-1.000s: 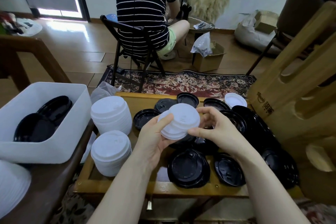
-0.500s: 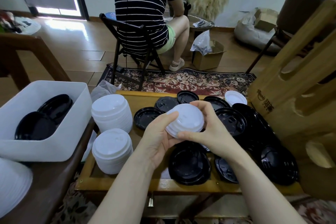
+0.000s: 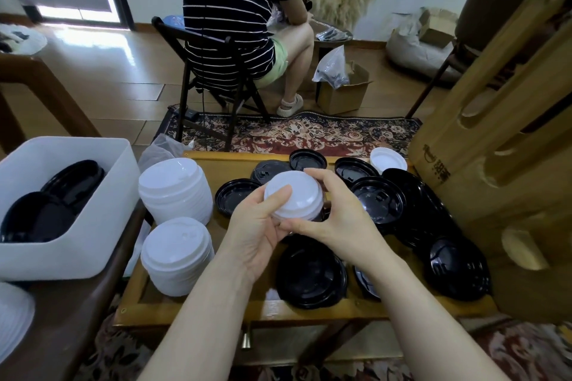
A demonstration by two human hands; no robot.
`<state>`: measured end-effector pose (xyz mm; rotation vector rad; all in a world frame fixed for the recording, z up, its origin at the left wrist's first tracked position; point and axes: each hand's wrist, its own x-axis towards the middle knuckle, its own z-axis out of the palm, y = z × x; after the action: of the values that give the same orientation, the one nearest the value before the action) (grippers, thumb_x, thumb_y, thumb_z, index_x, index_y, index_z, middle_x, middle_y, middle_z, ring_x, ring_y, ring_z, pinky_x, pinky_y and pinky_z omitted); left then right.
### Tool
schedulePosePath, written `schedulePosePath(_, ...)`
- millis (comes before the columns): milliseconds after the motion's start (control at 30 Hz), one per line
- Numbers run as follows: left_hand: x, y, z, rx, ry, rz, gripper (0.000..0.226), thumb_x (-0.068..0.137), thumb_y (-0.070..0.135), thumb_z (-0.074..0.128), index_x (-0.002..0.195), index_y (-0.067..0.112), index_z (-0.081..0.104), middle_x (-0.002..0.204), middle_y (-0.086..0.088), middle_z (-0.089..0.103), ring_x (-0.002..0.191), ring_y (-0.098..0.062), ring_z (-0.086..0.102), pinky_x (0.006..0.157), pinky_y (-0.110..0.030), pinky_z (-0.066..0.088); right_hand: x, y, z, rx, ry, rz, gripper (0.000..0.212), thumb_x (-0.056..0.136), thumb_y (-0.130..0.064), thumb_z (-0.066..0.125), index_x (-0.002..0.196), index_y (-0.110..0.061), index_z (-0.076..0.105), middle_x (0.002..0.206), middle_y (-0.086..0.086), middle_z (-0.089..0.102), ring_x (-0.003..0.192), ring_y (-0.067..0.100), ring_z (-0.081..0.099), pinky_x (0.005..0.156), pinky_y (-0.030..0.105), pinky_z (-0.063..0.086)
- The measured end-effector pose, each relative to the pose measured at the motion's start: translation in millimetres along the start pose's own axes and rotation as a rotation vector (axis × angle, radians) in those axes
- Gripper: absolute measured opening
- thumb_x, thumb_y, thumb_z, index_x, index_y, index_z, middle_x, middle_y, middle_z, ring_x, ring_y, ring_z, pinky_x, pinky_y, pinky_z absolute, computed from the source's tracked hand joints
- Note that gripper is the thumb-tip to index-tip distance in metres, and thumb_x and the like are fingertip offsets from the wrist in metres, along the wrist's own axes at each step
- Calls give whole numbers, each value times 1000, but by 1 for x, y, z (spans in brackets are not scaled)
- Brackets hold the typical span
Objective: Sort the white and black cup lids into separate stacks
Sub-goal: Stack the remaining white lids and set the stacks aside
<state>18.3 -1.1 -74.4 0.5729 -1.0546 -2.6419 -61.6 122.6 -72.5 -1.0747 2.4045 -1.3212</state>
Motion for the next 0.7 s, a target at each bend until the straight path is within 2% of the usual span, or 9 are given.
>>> schedulePosePath(167,3,-1,12,-32,-45,26,37,93,13,56,127,-1,59,114,-18,72,89,-24,74,64,-29,61,-2,-4,-5,4,76,5,73,70,-48,82,130,-37,41,124,-24,48,117,-6,46,92,21,45)
schedulePosePath(300,6,-2,16,-40,-69,34,30,95,11,54,123,4,61,108,-13,75,87,-23,75,62,-31,61,2,-9,-31,-5,15,8,77,70,-47,81,135,-32,42,131,-19,47,123,-1,44,99,18,39)
schedulePosePath(400,10,0,14,-1,-60,47,40,85,14,61,125,11,61,113,-10,74,98,-26,74,75,-37,63,27,-5,-77,-28,172,108,60,83,-38,73,136,-24,47,127,-11,51,115,4,51,94,21,41)
schedulePosePath(467,13,1,12,25,-50,39,35,89,12,60,124,12,62,111,-7,76,96,-25,74,76,-37,63,56,10,-109,-152,300,216,45,86,-35,70,126,-20,55,118,-5,58,106,12,56,90,28,45)
schedulePosePath(500,14,1,11,37,-52,27,32,92,11,58,123,13,63,109,-6,76,93,-24,75,74,-36,63,72,19,-121,-253,305,284,39,87,-35,69,120,-19,58,114,-2,61,102,15,58,88,32,47)
schedulePosePath(600,18,0,9,77,-50,5,37,87,14,62,124,12,63,107,-6,77,89,-22,76,70,-33,63,113,51,-136,-488,150,456,24,86,-34,68,102,-16,65,104,3,67,93,20,61,82,35,49)
schedulePosePath(700,23,3,5,109,-2,-1,62,76,20,70,136,14,57,120,-8,72,97,-25,74,73,-34,63,135,79,-125,-582,-12,554,31,85,-35,70,96,-7,67,102,10,69,85,23,60,76,34,47)
